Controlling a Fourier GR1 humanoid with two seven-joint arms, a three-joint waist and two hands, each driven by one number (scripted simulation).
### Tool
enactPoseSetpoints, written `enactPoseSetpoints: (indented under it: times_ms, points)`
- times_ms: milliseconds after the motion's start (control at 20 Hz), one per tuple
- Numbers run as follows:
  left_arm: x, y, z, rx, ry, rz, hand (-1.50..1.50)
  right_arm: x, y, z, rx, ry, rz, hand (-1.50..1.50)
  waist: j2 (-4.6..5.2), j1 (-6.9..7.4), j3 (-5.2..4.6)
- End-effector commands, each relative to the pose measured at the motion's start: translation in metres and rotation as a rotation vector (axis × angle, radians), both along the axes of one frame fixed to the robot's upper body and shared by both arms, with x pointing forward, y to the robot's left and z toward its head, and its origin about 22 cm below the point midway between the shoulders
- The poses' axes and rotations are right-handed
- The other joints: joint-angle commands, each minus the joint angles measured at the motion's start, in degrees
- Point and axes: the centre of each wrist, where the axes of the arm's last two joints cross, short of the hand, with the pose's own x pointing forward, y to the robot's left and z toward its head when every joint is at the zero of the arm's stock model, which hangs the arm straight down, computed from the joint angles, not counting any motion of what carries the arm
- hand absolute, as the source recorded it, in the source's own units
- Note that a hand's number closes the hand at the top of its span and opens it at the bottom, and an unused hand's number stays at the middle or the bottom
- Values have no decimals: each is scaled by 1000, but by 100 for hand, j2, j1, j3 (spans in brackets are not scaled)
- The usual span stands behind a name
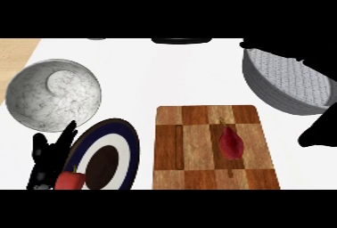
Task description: Pick the pear from the cutting board and place it in the basket
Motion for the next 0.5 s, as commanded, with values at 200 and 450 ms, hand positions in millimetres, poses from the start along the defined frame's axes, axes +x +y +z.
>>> enactPoseSetpoints:
  times_ms: [200,450]
  points:
    - [-4,-15,-16,-40,79,1,0,-7,-21,39,-210,123,25,-150,62,47,-40]
    - [-4,-18,-7,-41,64,6,0,-9,-23,41,-200,136,16,-150,63,78,-36]
